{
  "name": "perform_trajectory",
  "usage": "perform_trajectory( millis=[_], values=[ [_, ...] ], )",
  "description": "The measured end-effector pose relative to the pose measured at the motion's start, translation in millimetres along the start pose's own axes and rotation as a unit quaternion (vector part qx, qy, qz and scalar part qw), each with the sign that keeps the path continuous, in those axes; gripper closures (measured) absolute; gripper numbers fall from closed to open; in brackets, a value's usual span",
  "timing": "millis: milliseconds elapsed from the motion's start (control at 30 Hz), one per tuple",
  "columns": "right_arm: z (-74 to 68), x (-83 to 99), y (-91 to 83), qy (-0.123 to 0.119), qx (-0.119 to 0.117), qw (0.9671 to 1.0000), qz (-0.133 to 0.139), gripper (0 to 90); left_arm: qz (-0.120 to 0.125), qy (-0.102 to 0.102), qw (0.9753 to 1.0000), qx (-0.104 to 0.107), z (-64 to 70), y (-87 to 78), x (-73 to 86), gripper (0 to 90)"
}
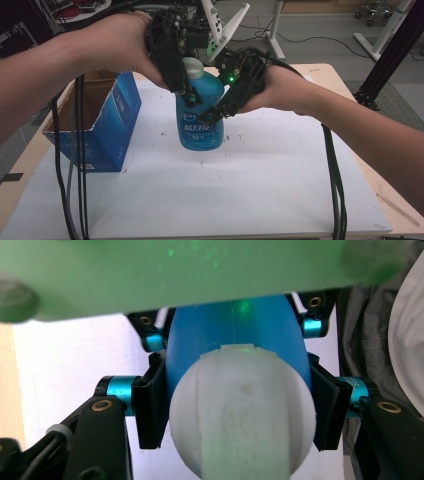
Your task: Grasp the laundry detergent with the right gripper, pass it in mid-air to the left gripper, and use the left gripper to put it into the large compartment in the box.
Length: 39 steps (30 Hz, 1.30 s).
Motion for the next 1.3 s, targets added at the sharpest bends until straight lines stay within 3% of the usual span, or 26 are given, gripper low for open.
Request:
perform_trajectory(
  millis=[67,167,233,300,433,533,667,967,1200,1300],
  values=[
    [1.8,1.1,-0.1,-0.001,0.003,1.0,-0.002,23.7,-0.001,-0.001,1.0,0.002,0.4,0.4,-0.2,38.2],
    [4.7,0.9,-3.1,-0.001,0.013,0.9999,0.004,21.7,-0.004,0.0,1.0,0.005,1.1,1.5,0.5,38.1],
    [6.2,1.5,-6.2,0.007,0.019,0.9998,0.009,12.7,-0.005,-0.004,1.0,0.006,1.4,2.2,0.7,38.2],
    [9.8,6.1,-9.8,0.013,0.031,0.9994,-0.001,12.7,-0.003,-0.006,0.9999,0.01,2.2,2.1,0.2,38.1],
    [12.7,18.1,-17.7,0.029,0.031,0.999,-0.018,12.7,-0.007,-0.012,0.9998,0.015,3.2,1.0,1.1,38.2],
    [17.1,23.8,-25.1,0.041,0.038,0.9983,-0.017,12.7,-0.007,-0.018,0.9997,0.016,1.9,0.1,2.0,38.1],
    [21.6,34.9,-36.1,0.054,0.038,0.9976,-0.02,12.7,-0.002,-0.028,0.9995,0.012,-2.9,-3.5,5.2,38.2],
    [31.7,72.8,-51.9,0.08,0.048,0.9934,-0.068,12.7,0.007,-0.057,0.9983,-0.008,-12.6,-21.6,17.9,38.1],
    [40.5,104.1,-61.8,0.105,0.072,0.9869,-0.098,12.7,0.02,-0.104,0.994,-0.03,-19.1,-44.0,29.1,38.1],
    [41.6,115.7,-68.0,0.114,0.08,0.9844,-0.107,12.7,0.027,-0.125,0.9909,-0.041,-19.7,-55.1,33.9,38.1]
  ],
)
Point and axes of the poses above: each handheld gripper's, and its own axes: y roughly forward along the jaws, x roughly out of its underside, z roughly to its right, the point moved 9 cm from there along y, roughly forward along the jaws, and after that the axes turned 3 degrees about z, right-handed, at the moved point
